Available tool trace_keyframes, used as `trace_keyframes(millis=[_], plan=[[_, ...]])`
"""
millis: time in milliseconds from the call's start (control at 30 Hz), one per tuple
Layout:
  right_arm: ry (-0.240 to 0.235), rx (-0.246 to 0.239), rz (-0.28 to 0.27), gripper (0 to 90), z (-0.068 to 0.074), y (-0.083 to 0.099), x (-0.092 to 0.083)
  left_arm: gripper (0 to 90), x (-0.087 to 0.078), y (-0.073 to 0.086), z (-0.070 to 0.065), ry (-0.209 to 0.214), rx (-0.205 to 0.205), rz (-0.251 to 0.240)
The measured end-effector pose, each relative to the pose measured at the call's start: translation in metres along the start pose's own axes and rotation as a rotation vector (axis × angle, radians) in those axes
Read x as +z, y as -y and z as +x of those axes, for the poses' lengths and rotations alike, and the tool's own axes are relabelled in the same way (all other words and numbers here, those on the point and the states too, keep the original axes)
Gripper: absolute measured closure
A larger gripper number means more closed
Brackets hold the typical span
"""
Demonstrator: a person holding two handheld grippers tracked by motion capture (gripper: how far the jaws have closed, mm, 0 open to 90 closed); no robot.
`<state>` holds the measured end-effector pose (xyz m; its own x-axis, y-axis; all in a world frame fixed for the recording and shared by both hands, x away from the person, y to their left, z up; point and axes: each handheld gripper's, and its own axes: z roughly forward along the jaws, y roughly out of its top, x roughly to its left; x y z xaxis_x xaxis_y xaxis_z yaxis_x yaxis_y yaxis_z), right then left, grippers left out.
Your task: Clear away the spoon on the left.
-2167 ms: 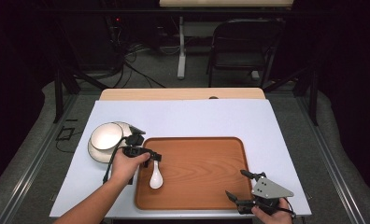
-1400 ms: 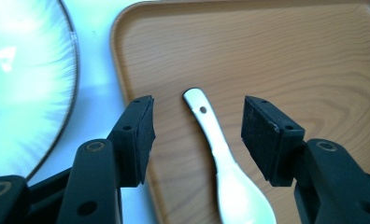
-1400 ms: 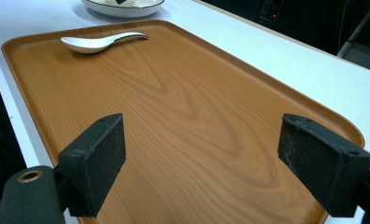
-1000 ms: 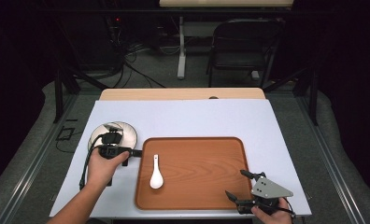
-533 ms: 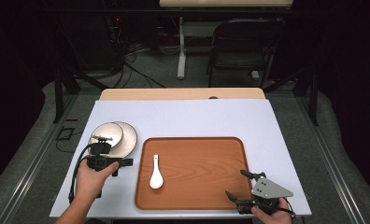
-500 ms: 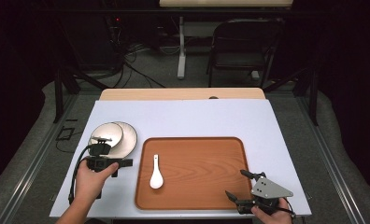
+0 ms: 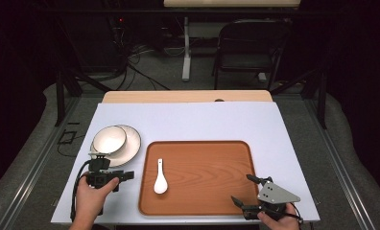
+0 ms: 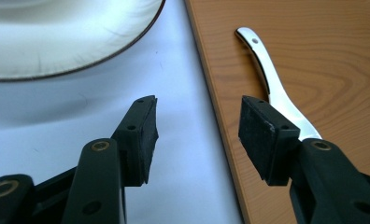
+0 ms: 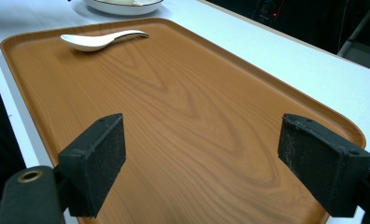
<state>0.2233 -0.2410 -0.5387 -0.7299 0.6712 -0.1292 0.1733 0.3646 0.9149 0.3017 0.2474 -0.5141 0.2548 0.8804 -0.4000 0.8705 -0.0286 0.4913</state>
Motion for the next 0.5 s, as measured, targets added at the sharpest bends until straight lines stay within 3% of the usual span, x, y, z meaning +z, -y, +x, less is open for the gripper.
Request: trace_keyframes(millis=[500], plan=[[-0.003, 0.000, 0.004, 14.9, 0.000, 0.000, 0.000, 45.2, 0.007, 0.012, 0.002, 0.009, -0.009, -0.050]])
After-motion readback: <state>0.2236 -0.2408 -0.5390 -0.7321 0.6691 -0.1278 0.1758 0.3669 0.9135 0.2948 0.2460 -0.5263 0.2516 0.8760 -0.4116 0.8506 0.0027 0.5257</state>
